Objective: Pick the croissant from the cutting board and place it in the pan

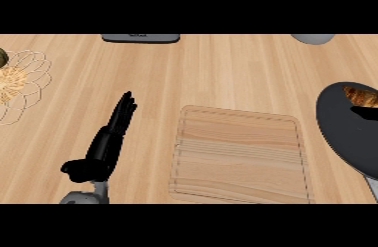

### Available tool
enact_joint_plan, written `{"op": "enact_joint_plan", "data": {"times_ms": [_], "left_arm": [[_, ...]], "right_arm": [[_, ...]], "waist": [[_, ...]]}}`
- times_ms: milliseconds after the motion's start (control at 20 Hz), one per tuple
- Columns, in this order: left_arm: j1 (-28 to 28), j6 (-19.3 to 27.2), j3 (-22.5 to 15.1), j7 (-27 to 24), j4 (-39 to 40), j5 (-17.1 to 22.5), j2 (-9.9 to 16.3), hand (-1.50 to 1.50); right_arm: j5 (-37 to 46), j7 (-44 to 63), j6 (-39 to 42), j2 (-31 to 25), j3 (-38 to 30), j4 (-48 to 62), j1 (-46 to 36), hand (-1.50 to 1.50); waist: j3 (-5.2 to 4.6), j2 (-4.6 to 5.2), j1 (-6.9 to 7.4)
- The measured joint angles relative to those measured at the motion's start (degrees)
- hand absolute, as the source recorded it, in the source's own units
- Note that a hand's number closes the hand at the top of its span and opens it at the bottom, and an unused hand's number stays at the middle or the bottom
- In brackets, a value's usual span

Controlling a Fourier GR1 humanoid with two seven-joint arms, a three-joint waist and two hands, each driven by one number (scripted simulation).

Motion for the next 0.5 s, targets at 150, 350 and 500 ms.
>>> {"op": "enact_joint_plan", "data": {"times_ms": [150, 350, 500], "left_arm": [[-0.1, -0.1, -0.1, 1.0, -0.8, 0.0, 0.0, 0.00], [-0.2, -0.2, 0.2, 1.1, -0.8, -0.1, 0.2, 0.00], [1.0, -0.5, 0.6, 1.0, -1.5, 0.3, 0.5, 0.00]], "right_arm": [[-2.9, -6.9, -1.1, -0.8, -2.5, 4.8, -2.1, -1.50], [-8.3, -15.8, -4.5, 0.1, -7.1, 4.7, -2.4, -1.50], [-12.9, -20.4, -3.8, -0.7, -10.5, 4.6, -2.7, -1.50]], "waist": [[0.03, 0.03, 0.07], [0.03, -0.11, -0.43], [-0.02, -0.27, -0.70]]}}
